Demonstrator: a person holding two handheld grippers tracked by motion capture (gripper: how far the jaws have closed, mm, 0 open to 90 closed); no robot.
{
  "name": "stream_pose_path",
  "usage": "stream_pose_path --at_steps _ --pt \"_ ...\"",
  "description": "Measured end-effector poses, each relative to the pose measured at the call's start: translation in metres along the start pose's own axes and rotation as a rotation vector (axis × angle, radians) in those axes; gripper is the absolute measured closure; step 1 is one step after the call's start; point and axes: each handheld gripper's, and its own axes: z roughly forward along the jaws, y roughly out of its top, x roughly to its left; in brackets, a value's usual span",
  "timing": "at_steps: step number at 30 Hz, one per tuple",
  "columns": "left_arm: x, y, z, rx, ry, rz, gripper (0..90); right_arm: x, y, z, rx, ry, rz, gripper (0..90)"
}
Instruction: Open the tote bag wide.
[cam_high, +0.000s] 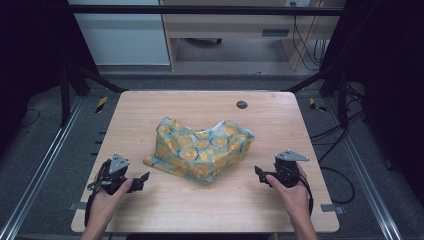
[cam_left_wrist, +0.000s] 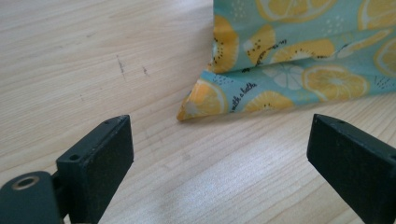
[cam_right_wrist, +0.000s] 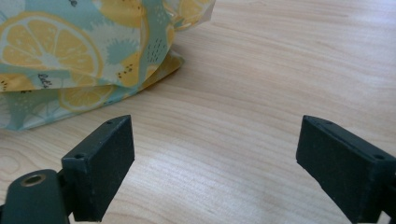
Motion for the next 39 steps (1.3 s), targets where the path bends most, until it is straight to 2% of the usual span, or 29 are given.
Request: stream_pose_path --at_steps 3,6,7,8,9,11,12,13,17,18,19,21,22,23,24,25,26,28,33,35,36,39 --pt "0.002 -0.001 0.0 0.002 0.004 -0.014 6.8 -0.001 0.007 -0.001 0.011 -0.005 -0.013 13.8" --pt "0.004 -0.001 -0.001 0.0 0.003 -0.025 6.9 -0.001 0.026 -0.007 -0.007 -0.002 -0.019 16.6" --pt "0.004 -0.002 0.0 0.0 0.004 -0.027 7.1 0.001 0.045 -0.011 -0.009 0.006 -0.047 16.7" --pt "0.005 -0.002 0.0 0.001 0.004 -0.027 7.1 0.001 0.045 -0.011 -0.009 0.006 -0.047 16.7" --pt "0.005 -0.001 0.0 0.002 0.003 -0.029 7.2 0.002 0.052 -0.013 -0.008 0.005 -0.054 16.9" --pt "0.005 -0.002 0.0 0.001 0.004 -0.029 7.2 0.005 0.072 -0.016 -0.006 0.009 -0.072 17.6" --pt "0.005 -0.002 0.0 0.005 0.005 -0.027 7.2 0.009 0.092 -0.017 0.002 0.022 -0.09 17.6" --pt "0.005 -0.002 0.0 0.005 0.005 -0.027 7.4 0.009 0.092 -0.017 0.002 0.022 -0.09 17.6" --pt "0.004 -0.002 0.001 0.009 0.004 -0.018 7.5 0.021 0.128 -0.009 0.027 0.042 -0.147 18.2" --pt "0.003 -0.001 0.001 0.01 0.003 -0.017 7.5 0.027 0.141 -0.001 0.047 0.059 -0.177 18.5" --pt "0.003 -0.001 0.002 0.013 0.001 -0.012 7.5 0.027 0.141 -0.001 0.047 0.059 -0.177 18.5" --pt "0.002 -0.001 0.002 0.009 0.0 -0.013 7.6 0.033 0.157 0.018 0.083 0.075 -0.191 20.2" --pt "0.002 -0.001 0.002 0.009 0.0 -0.013 7.6 0.033 0.161 0.025 0.097 0.08 -0.192 20.4" --pt "0.002 -0.001 0.002 0.009 -0.001 -0.013 7.6 0.033 0.161 0.025 0.097 0.08 -0.192 20.4" --pt "0.002 -0.001 0.002 0.008 0.0 -0.013 7.7 0.033 0.166 0.039 0.117 0.088 -0.192 21.4" --pt "0.002 -0.001 0.002 0.009 -0.002 -0.012 7.7 0.033 0.168 0.045 0.13 0.092 -0.189 21.7" --pt "0.001 -0.001 0.002 0.01 -0.003 -0.011 7.7 0.033 0.168 0.045 0.13 0.092 -0.189 21.7" --pt "0.001 -0.001 0.003 0.013 -0.006 -0.008 7.7 0.033 0.17 0.058 0.147 0.097 -0.176 22.6" --pt "0.0 0.0 0.004 0.011 -0.014 -0.006 7.8 0.037 0.173 0.083 0.216 0.099 -0.182 22.8" --pt "0.0 0.0 0.005 0.015 -0.014 -0.003 7.8 0.038 0.171 0.095 0.248 0.101 -0.184 25.1" --pt "-0.001 0.0 0.005 0.017 -0.015 0.0 7.8 0.038 0.171 0.095 0.248 0.101 -0.184 25.1" --pt "-0.002 0.0 0.005 0.015 -0.016 0.005 7.8 0.037 0.168 0.104 0.283 0.096 -0.191 32.8"
